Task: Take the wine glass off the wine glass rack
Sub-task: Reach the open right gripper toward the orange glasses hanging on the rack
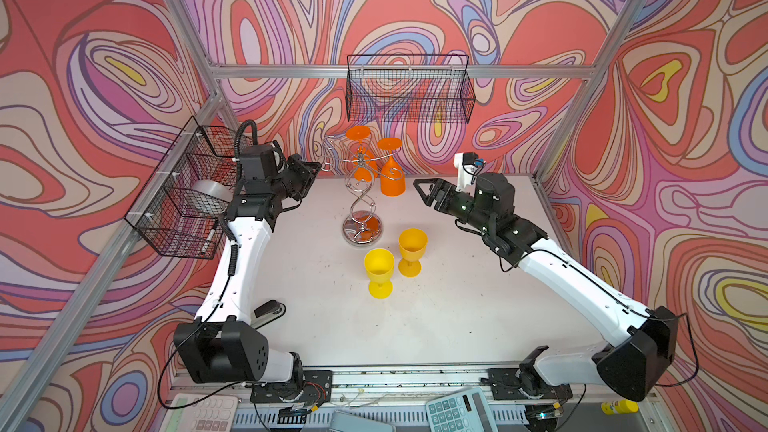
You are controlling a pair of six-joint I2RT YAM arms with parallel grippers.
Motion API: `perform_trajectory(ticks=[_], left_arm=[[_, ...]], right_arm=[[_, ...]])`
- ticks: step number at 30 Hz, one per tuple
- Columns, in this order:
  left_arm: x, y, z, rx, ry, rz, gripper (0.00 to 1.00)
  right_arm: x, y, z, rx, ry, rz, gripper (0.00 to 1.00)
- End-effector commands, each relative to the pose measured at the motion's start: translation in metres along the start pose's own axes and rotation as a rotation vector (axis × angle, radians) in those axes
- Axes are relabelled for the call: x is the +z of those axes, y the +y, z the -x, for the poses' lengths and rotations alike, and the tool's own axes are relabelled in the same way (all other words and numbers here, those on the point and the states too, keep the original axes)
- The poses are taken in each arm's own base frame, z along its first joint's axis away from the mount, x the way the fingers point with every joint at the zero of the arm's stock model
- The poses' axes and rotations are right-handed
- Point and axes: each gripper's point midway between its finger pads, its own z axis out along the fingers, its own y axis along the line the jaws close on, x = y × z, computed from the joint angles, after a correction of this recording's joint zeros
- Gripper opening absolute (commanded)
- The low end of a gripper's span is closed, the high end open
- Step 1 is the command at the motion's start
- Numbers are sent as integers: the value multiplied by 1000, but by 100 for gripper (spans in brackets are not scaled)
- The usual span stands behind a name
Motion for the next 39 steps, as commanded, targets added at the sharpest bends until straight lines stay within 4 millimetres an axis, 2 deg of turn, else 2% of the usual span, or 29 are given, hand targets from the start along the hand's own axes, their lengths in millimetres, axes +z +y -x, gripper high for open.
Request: perform_trajectory(ticks=[1,8,15,23,31,34,35,36,39], left_arm=[[4,-6,6,37,6,-27,5],[6,-6,14,50,1,-17,7],[13,-4,22,51,5,-14,7],[20,-4,27,50,13,-11,9],[18,-8,28,51,13,-19,20],[17,-10,29,52,11,-22,21],[17,-10,29,53,12,-22,23],[16,-11,29,54,10,-22,26],[14,-13,30,57,7,-21,34]], right_arm=[[8,16,5,-22,-2,36,76],[28,24,-4,-117,81,28,77],[48,20,-8,-269,158,-13,77],[66,29,-18,-400,227,45,78],[78,41,-28,-458,243,115,80],[82,49,-30,-476,248,131,80],[81,54,-28,-486,242,139,80],[90,48,-37,-488,264,130,80],[94,51,-38,-498,269,128,80]])
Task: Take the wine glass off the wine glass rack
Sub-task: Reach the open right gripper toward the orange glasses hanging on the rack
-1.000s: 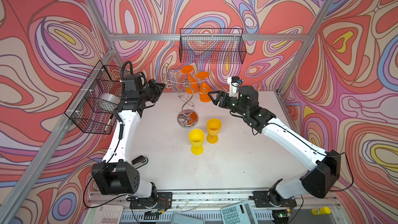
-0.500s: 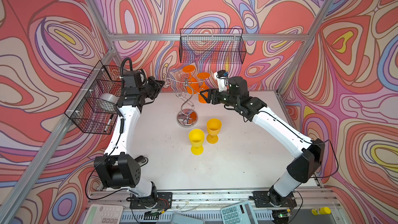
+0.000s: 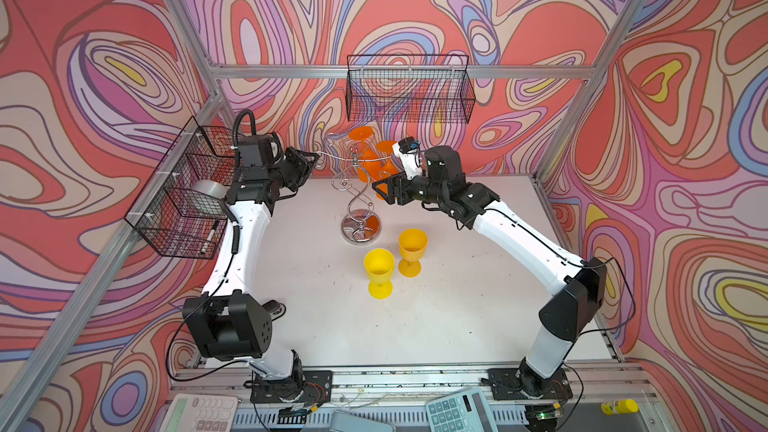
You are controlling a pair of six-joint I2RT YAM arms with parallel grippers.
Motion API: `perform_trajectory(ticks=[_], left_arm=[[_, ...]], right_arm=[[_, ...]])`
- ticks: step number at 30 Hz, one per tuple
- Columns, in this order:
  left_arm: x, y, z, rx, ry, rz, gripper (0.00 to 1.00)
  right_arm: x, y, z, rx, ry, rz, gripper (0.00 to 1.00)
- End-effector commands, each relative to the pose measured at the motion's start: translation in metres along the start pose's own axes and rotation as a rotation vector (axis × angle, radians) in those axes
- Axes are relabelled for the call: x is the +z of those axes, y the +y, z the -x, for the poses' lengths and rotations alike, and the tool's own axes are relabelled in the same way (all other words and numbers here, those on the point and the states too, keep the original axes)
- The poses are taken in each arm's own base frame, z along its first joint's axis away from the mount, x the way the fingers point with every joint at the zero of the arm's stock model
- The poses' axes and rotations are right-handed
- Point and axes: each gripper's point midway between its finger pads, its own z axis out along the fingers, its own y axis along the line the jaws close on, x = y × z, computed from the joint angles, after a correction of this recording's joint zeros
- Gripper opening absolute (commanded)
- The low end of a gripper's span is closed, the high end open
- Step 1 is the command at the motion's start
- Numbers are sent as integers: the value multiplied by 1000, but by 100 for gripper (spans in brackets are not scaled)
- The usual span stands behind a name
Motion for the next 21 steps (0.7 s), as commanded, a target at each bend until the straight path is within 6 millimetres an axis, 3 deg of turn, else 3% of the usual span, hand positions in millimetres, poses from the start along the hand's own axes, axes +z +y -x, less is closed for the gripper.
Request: perform_trajectory(ticks=[1,9,21], left_arm=[[-8,-16,3,31,-4,-33,36],[-14,-21,0,43,1,-41,66],[-22,-19,-3,60,0,-15,71]], right_arm=[[11,11,-2,-39,16,26,80],[19,16,-3,-64,19,15,80],[24,34,-10,-78,31,14,80]])
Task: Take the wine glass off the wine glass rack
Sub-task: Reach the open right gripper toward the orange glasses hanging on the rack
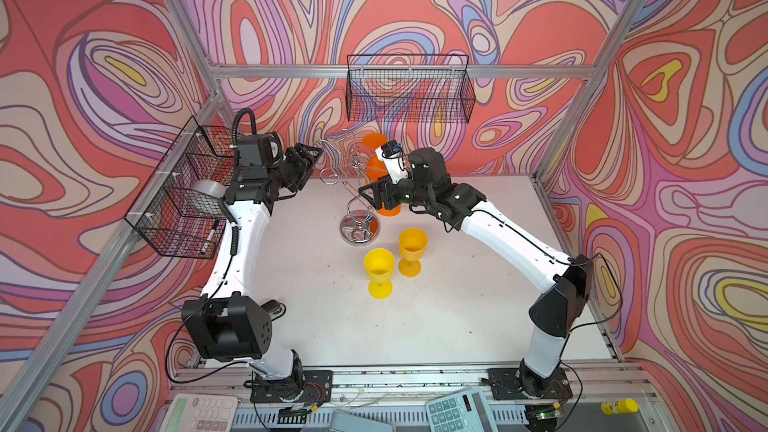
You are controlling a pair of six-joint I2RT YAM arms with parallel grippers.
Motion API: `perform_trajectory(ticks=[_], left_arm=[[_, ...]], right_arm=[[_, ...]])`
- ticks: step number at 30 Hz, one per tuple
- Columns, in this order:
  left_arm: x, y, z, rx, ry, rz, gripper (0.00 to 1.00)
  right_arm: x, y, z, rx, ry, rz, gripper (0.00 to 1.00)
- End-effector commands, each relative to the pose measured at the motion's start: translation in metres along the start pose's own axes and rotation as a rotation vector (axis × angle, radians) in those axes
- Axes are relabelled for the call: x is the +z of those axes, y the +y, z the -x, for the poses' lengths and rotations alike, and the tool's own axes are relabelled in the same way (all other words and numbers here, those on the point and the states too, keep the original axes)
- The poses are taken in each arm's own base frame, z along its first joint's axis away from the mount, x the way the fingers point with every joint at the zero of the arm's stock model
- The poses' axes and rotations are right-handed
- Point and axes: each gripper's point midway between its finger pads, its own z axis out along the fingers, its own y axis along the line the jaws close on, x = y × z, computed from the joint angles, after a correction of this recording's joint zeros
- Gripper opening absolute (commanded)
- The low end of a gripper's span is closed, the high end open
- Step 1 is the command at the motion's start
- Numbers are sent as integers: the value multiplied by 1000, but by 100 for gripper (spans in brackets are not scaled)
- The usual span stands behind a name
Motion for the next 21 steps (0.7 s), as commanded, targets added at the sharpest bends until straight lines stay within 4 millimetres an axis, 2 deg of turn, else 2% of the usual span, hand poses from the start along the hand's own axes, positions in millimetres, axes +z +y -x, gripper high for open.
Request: perform_trajectory(ticks=[1,11,21], left_arm=[[-18,-19,1,46,-21,-28,71],[-28,-22,-2,73,-24,-15,71],[-32,-20,-5,82,-25,-6,71]], right_arm=[[8,5,0,-15,-2,-9,80],[25,29,-2,-14,-4,0,79],[37,37,4,41,-35,-3,79]])
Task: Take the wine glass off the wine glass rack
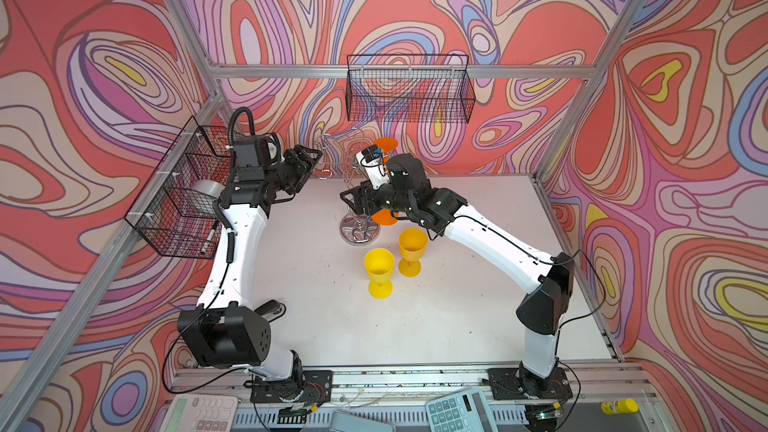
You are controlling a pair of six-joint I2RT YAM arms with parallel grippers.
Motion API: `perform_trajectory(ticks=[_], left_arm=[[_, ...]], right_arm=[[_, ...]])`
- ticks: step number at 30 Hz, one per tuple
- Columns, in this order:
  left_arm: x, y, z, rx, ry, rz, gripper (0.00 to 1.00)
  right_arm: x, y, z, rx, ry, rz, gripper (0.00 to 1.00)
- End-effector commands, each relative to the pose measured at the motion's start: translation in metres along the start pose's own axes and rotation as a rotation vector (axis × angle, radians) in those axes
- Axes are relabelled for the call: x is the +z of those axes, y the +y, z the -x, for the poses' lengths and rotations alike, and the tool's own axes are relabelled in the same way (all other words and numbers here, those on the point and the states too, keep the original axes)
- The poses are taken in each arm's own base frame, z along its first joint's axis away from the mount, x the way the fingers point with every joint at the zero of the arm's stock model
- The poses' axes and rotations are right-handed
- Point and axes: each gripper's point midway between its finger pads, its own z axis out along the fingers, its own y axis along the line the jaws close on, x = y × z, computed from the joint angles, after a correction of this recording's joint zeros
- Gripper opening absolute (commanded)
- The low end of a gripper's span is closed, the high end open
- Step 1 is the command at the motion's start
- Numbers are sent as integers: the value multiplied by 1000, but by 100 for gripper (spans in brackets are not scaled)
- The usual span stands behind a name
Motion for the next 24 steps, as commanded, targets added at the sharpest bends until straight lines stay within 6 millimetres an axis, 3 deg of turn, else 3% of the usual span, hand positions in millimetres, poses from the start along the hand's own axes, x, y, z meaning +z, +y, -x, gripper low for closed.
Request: perform_trajectory(ticks=[1,10,16,24], left_arm=[[-18,-16,3,45,-32,-20,71],[-27,-14,-1,75,-41,1,76],[-35,-12,-6,104,-48,13,89],[-45,-4,-17,105,-50,24,93]], right_arm=[[13,3,1,35,-20,-8,79],[28,24,10,51,-64,18,79],[9,29,36,37,-135,15,79],[-39,27,64,22,-243,-35,80]])
